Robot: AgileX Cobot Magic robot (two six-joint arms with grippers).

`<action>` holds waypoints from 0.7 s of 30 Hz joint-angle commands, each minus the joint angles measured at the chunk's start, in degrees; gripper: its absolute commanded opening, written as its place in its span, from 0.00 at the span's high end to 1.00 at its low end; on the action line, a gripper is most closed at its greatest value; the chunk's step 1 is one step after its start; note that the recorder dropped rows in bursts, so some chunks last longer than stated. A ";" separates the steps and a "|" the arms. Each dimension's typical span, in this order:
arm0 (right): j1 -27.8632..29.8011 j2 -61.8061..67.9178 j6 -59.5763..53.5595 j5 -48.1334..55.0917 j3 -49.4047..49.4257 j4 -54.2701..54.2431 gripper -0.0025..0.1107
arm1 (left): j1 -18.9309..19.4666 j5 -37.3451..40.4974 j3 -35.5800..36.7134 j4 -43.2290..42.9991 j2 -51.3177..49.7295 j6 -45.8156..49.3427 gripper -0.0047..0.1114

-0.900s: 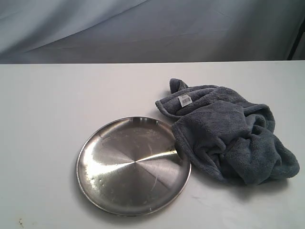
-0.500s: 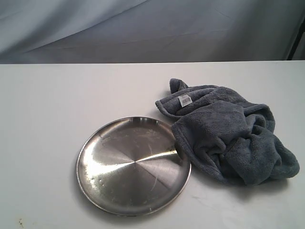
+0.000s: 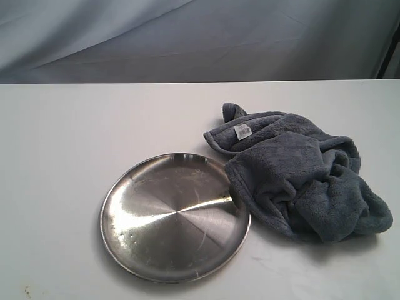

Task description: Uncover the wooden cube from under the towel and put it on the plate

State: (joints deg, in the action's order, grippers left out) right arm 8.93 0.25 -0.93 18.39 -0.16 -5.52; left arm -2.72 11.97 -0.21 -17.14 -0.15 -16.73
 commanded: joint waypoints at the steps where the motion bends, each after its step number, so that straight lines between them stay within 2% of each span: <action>1: 0.20 -0.25 -0.18 -0.12 0.16 -0.15 0.98 | 0.18 -0.76 0.21 0.59 0.15 -0.43 0.96; 6: 0.20 -0.25 -0.18 -0.12 0.16 -0.15 0.98 | 0.18 -5.09 0.21 3.20 0.15 -1.46 0.96; 12: 0.20 -0.25 -0.18 -0.12 0.16 -0.15 0.98 | 0.18 -25.11 0.21 14.01 0.15 -8.60 0.96; 13: 0.20 -0.25 -0.18 -0.12 0.16 -0.15 0.98 | 0.18 -24.93 -0.06 14.98 0.15 -9.91 0.96; 14: 0.20 -0.25 -0.18 -0.12 0.16 -0.15 0.98 | 0.18 -22.02 -2.20 15.26 0.15 -10.45 0.96; 18: 0.20 -0.25 -0.18 -0.12 0.16 -0.15 0.98 | 0.18 -0.97 -14.02 13.77 -1.15 -9.35 0.96; 21: 0.20 -0.25 -0.18 -0.12 0.16 -0.15 0.98 | 0.18 4.79 -21.24 13.15 -5.49 -0.78 0.96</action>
State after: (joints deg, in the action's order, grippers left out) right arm 8.93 0.25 -0.93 18.39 -0.16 -5.52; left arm -2.72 10.57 -15.94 -3.54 -2.28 -23.95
